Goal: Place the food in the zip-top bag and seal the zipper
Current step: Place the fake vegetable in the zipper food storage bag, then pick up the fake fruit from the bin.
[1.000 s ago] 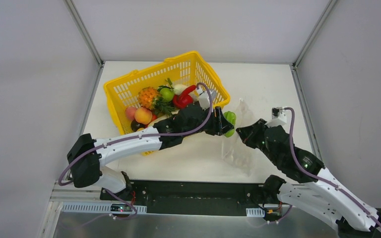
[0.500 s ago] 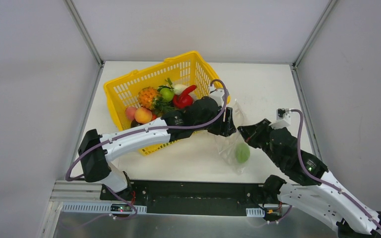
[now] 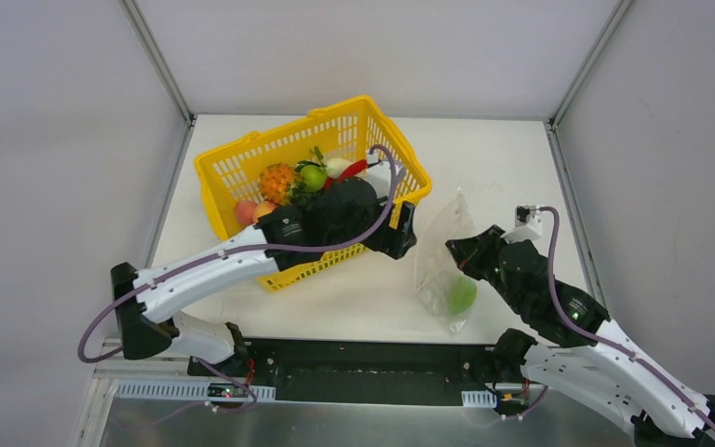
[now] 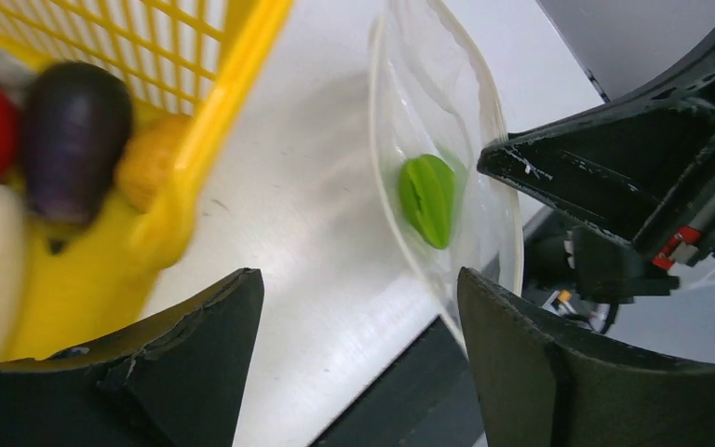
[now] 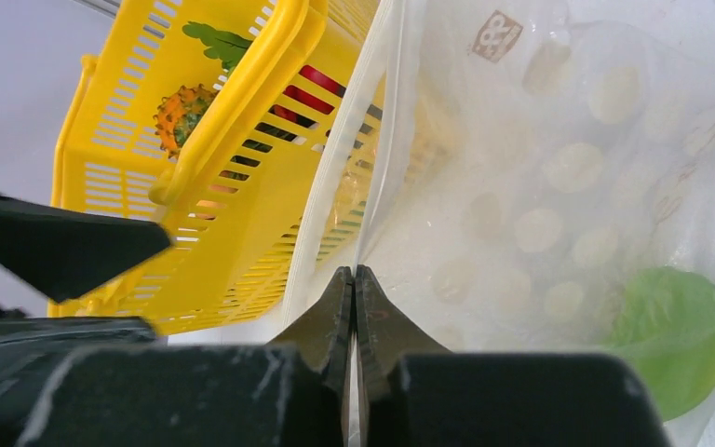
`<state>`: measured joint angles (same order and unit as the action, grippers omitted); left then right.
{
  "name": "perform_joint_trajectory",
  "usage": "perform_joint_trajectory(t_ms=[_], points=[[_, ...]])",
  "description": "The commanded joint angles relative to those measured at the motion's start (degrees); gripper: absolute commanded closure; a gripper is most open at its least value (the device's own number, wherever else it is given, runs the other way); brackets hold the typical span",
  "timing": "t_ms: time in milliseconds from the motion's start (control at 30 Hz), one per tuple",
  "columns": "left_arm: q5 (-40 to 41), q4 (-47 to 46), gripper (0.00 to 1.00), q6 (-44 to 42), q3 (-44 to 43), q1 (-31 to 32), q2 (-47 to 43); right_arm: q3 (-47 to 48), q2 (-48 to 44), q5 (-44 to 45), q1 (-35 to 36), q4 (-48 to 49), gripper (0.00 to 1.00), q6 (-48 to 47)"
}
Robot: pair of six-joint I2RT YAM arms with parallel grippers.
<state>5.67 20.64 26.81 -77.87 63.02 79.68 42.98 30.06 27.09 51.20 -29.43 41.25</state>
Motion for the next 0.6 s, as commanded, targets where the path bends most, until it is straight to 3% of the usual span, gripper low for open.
perform_joint_trajectory(t_ms=[0, 100, 333, 567], points=[[9.40, 9.34, 0.19, -9.96, -4.70, -1.29, -5.60, 0.90, 1.69, -0.60, 0.12, -0.64, 1.00, -2.17], [12.54, 14.83, 0.16, -11.19, -6.24, -4.82, -7.31, 1.20, 2.48, -1.79, 0.12, -0.71, 1.00, -2.49], [10.72, 23.18, 0.09, -11.89, -3.48, -17.65, -12.54, 1.56, 2.85, -2.89, 0.12, -0.69, 1.00, -3.49], [14.37, 32.97, 0.06, -14.39, -1.16, -23.50, -14.10, 3.22, 4.92, -4.14, 0.13, -1.46, 1.00, -4.90]])
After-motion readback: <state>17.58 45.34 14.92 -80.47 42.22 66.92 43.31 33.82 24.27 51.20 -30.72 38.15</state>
